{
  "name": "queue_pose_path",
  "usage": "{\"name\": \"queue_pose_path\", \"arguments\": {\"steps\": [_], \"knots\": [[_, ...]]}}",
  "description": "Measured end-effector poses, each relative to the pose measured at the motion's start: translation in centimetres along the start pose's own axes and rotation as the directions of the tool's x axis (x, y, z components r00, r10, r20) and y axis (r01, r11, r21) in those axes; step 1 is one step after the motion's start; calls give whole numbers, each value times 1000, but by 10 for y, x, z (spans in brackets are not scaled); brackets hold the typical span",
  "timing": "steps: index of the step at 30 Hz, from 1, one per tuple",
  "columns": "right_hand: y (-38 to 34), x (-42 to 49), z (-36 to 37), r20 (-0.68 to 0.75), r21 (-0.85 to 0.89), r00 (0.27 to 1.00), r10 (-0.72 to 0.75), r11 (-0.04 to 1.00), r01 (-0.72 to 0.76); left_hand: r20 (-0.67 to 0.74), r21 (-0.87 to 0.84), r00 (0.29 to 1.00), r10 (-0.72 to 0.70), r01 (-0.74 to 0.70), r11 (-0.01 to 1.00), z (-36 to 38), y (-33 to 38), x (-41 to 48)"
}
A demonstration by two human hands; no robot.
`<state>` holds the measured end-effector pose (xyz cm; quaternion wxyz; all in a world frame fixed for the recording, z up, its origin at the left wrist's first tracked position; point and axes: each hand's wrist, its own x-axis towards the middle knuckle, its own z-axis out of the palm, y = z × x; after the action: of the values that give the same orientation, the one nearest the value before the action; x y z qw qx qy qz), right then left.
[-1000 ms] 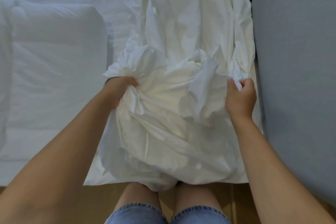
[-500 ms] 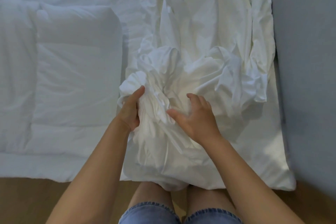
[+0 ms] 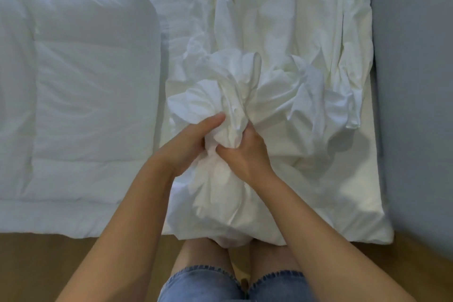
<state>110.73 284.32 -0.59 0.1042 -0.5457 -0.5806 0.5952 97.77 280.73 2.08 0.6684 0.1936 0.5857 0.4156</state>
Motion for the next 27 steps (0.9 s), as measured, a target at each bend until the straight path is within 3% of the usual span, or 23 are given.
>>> {"name": "queue_pose_path", "arguments": {"steps": [3, 5, 9, 12, 15, 18, 22, 24, 27], "knots": [[-11, -1, -8, -166, 29, 984, -71, 997, 77, -22, -23, 996, 92, -92, 995, 13, -15, 7], [-17, -4, -12, -198, 57, 977, -84, 994, 97, -26, -31, 997, 71, -72, 997, 23, -35, 5], [-17, -4, -37, -90, 231, 995, 47, 973, -25, 92, 148, 991, -93, 78, 986, 30, -42, 5], [-20, -3, -53, 33, 173, 999, -5, 985, -1, 191, 143, 969, -154, 128, 981, 33, -24, 16], [-21, -10, -55, 36, 54, 988, -152, 987, 150, 34, 0, 999, -20, 20, 1000, 49, -12, 25], [-11, -26, -51, 16, 54, 981, -192, 980, 191, -61, 16, 997, 56, -55, 998, 65, -11, 31], [8, -40, -56, 139, -58, 964, -227, 970, 237, -33, -109, 997, -74, 70, 992, 74, -16, 33], [19, -43, -67, 9, 51, 981, -193, 980, 192, -55, -140, 992, -116, 107, 984, 80, -13, 37], [46, -33, -89, -337, 212, 940, 49, 977, 24, -177, -78, 973, -151, 139, 987, 84, -3, 49]]}}
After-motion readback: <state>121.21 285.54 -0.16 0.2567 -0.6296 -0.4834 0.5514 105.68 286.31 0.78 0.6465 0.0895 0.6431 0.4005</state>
